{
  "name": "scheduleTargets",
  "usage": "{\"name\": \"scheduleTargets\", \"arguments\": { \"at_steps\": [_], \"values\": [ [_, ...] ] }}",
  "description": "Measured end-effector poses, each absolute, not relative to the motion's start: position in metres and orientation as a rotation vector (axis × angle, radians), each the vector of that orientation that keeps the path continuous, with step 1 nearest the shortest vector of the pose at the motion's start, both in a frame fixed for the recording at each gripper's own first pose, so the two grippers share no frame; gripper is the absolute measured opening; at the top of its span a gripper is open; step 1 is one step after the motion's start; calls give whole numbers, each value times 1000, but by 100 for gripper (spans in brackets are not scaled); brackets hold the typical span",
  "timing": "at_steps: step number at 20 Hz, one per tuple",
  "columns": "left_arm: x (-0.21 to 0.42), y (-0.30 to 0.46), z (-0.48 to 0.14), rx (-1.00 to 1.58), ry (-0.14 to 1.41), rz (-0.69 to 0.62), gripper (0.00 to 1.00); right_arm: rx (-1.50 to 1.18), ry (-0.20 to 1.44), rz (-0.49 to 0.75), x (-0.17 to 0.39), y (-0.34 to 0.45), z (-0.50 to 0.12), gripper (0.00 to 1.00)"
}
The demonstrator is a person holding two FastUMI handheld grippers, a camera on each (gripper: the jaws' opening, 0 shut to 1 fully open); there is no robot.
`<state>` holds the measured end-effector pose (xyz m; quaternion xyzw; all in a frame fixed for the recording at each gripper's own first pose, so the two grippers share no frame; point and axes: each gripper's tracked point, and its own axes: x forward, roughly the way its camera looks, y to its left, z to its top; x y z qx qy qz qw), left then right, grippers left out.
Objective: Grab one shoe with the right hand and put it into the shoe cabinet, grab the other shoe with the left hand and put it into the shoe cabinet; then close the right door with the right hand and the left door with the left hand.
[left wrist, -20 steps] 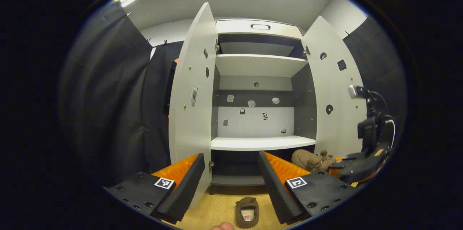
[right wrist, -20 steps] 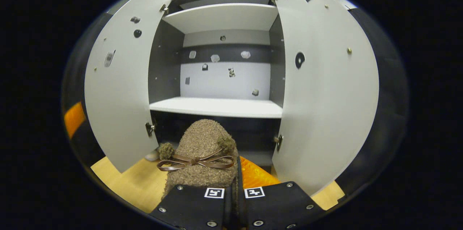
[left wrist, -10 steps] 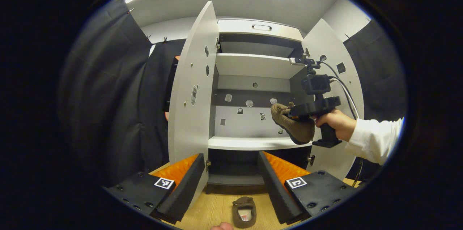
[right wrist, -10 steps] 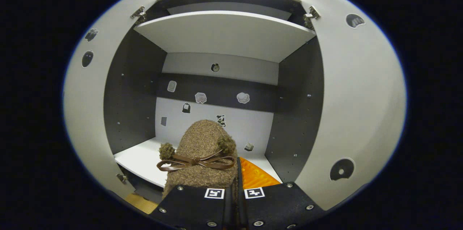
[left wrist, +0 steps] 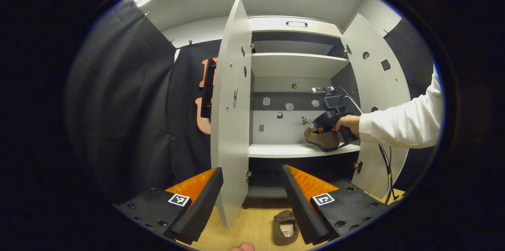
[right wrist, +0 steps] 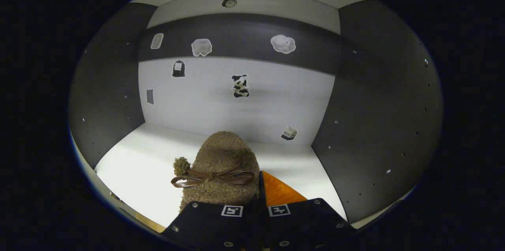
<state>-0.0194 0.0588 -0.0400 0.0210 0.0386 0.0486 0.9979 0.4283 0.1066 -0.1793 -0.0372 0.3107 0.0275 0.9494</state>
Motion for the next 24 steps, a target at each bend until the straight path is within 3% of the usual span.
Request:
{"name": "scheduleTargets", "arguments": {
  "at_steps": [2,3,6,8,9,10,11,12,14,18,24],
  "values": [
    [-20,65,-40,46,81,114,99,-65,692,45,428,101,-197,13],
    [-21,68,-41,50,82,122,94,-48,693,43,430,99,-197,14],
    [-20,71,-45,48,97,128,96,-17,708,59,425,97,-196,21],
    [-19,71,-48,39,103,124,96,-2,701,75,423,95,-191,33],
    [-18,70,-48,34,102,122,96,14,703,93,420,95,-189,33],
    [-18,69,-47,29,100,118,96,28,707,110,417,96,-186,50],
    [-17,69,-47,27,98,115,96,36,709,116,413,92,-182,56],
    [-17,68,-47,26,96,110,96,38,704,122,409,89,-177,69],
    [-16,65,-46,22,90,101,96,21,682,124,404,84,-165,80],
    [-13,58,-43,15,81,76,96,-10,624,147,384,84,-138,92],
    [-18,44,-42,9,81,45,96,13,437,141,352,81,-62,93]
  ]
}}
